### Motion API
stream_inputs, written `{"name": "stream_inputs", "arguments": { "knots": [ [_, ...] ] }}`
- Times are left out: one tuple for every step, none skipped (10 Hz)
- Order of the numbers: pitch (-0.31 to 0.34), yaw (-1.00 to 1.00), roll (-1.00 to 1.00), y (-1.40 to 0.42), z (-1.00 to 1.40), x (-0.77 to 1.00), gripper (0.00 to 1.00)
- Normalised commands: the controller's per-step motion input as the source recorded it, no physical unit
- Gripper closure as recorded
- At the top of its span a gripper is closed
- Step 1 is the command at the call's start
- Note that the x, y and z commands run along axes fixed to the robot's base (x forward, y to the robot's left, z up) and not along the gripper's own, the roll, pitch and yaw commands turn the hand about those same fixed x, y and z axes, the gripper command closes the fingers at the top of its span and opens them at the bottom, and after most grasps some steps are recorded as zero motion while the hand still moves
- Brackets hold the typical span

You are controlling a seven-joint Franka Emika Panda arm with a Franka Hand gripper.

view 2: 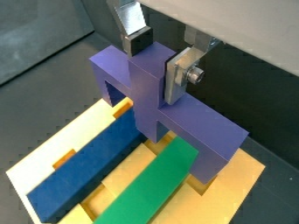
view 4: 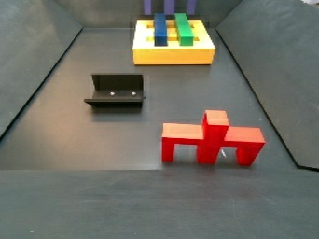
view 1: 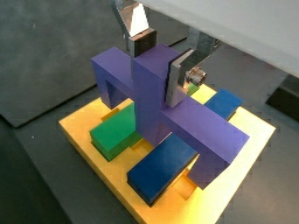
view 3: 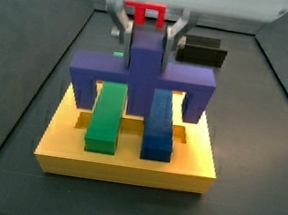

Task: Pick up the purple object. Move up. Place the purple object on the fixture. Regrasp the purple object. Move to above the board. Insert the purple object.
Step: Insert the purple object.

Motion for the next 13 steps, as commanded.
{"name": "stream_inputs", "arguments": {
  "knots": [
    [-0.044,0.09,-0.05,0.13,-0.14,-0.14,1.00],
    [-0.036,0.09,-0.09,0.03,-0.08,-0.03,1.00],
    [-0.037,0.07,-0.08,0.00,-0.09,-0.01,1.00],
    [-0.039,0.02,-0.06,0.00,-0.14,-0.02,1.00],
    [-0.024,0.00,-0.07,-0.01,-0.18,0.00,1.00],
    [-0.049,0.00,-0.08,0.00,-0.27,0.00,1.00],
    [-0.039,0.00,-0.10,0.00,-0.23,0.00,1.00],
    [-0.043,0.00,-0.09,0.00,-0.25,0.00,1.00],
    [-0.049,0.00,-0.09,0.00,-0.26,-0.02,1.00],
    [-0.010,0.00,-0.06,0.00,-0.15,0.00,1.00],
    [0.000,0.00,-0.04,0.00,-0.08,0.09,1.00],
    [0.000,0.00,-0.05,0.00,-0.05,0.11,1.00],
    [0.000,-0.02,-0.04,0.00,-0.08,0.13,1.00]
  ]
}}
